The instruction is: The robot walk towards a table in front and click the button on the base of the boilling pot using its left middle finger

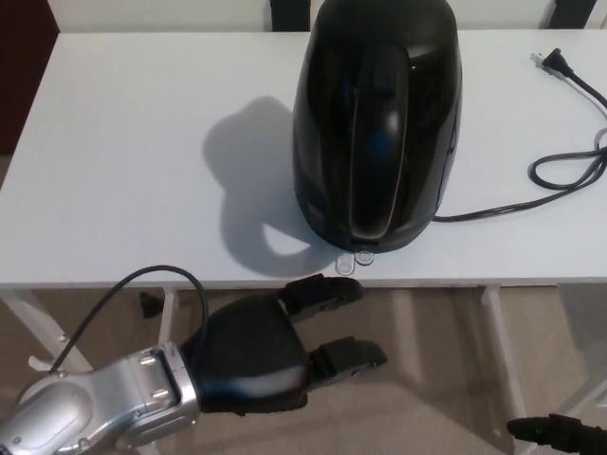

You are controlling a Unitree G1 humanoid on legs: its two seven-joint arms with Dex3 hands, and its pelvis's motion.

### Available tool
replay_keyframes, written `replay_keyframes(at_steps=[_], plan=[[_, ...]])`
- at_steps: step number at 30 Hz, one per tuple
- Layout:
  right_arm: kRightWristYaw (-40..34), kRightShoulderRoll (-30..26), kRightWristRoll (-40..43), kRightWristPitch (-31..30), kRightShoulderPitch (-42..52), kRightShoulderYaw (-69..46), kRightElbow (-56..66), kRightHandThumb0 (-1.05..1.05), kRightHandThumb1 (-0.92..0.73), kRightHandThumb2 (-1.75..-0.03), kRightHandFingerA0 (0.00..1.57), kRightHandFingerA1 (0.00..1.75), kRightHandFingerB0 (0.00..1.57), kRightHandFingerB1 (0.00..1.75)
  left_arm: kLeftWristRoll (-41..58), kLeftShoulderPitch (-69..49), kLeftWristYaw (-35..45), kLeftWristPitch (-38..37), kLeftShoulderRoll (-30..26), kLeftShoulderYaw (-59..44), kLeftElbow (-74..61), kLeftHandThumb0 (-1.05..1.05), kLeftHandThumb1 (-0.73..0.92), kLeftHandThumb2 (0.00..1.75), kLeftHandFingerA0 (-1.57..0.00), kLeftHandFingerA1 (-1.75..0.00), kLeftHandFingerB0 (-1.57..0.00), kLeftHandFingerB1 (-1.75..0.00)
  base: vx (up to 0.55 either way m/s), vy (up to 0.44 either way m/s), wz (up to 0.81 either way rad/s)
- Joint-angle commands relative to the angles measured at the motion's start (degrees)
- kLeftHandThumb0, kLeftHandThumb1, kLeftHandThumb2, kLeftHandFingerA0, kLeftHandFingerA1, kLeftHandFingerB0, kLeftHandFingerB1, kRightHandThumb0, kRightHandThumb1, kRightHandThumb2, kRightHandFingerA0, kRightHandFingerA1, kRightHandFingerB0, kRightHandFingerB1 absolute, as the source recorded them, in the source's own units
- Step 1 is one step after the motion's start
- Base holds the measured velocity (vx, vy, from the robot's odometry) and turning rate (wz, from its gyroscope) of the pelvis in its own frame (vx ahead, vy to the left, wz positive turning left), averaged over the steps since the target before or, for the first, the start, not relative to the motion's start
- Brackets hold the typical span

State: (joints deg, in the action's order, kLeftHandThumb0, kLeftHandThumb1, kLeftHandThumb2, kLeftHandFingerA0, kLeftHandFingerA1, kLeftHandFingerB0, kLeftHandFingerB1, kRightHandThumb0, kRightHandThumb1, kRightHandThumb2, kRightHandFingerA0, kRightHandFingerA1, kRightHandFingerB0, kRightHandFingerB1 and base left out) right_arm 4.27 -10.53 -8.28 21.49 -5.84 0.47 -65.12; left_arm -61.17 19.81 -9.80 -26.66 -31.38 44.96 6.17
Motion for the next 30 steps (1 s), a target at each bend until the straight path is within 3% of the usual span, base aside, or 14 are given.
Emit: replay_keyframes(at_steps=[1, 30], plan=[[1.79, -1.59, 0.96, -0.02, 1.27, -0.62, -0.26, -0.37, -0.59, -0.57, 0.86, 0.5, 0.57, 0.43, -8.52, 1.94, -6.16, 0.57, 0.39, 1.59, 4.14, -0.27, 0.67, 1.12, 0.0, -0.48, 0.0, -0.47, 0.0, 0.0, 0.0], [1.52, -1.78, 0.58, -0.75, 2.45, -0.29, 1.22, -0.35, -0.57, -0.56, 0.9, 0.51, 0.61, 0.44, -9.44, 4.62, -5.17, 1.67, 5.19, -0.05, 8.33, -0.27, 0.62, 1.08, 0.0, -0.48, 0.0, -0.47, 0.0, 0.0, 0.0]])
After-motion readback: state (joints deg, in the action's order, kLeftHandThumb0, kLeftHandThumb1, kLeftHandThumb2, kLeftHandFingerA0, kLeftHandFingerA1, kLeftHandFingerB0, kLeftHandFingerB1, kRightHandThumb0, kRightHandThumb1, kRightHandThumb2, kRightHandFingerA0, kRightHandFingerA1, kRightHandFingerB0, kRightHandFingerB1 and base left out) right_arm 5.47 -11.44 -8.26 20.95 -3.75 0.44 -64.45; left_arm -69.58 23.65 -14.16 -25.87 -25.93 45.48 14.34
